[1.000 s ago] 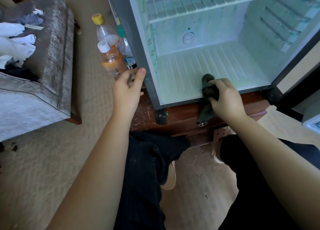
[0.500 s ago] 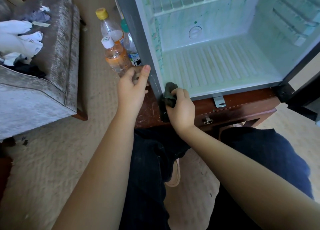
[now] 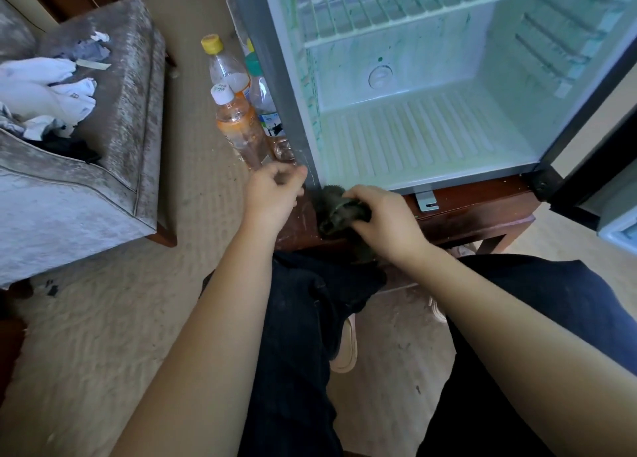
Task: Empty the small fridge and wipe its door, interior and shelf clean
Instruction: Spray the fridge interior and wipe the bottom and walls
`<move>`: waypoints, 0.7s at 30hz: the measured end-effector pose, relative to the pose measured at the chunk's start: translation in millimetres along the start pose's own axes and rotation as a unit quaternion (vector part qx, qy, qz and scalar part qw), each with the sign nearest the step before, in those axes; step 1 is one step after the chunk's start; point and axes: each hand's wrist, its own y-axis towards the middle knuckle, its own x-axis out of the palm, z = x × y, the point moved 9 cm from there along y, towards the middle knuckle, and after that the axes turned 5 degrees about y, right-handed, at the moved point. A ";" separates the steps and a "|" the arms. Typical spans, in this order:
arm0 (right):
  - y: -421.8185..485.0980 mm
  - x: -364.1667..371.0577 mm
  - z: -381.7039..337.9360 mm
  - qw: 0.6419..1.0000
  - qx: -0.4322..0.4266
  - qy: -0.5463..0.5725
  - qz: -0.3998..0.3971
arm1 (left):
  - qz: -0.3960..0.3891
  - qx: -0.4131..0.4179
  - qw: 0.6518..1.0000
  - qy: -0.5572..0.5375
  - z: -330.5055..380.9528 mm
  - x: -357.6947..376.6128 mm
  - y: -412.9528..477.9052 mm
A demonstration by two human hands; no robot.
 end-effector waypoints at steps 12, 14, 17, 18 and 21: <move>-36.0 -36.5 -24.8 0.993 -0.117 -0.006 0.014 | -0.229 0.019 0.973 0.040 8.2 44.2 -44.5; -40.3 -28.3 -23.4 0.994 -0.109 -0.008 -0.027 | -0.216 0.047 0.973 0.072 7.1 43.7 -40.8; -44.8 -17.5 -12.2 0.992 -0.054 0.020 -0.108 | -0.167 0.054 0.981 0.079 3.2 33.5 -30.9; -45.2 -18.3 -8.1 0.993 -0.033 0.033 -0.107 | -0.156 0.059 0.983 0.080 3.8 30.5 -29.0; -42.0 -30.4 6.0 0.999 0.015 0.033 -0.039 | -0.148 0.082 0.982 0.082 8.0 28.5 -29.8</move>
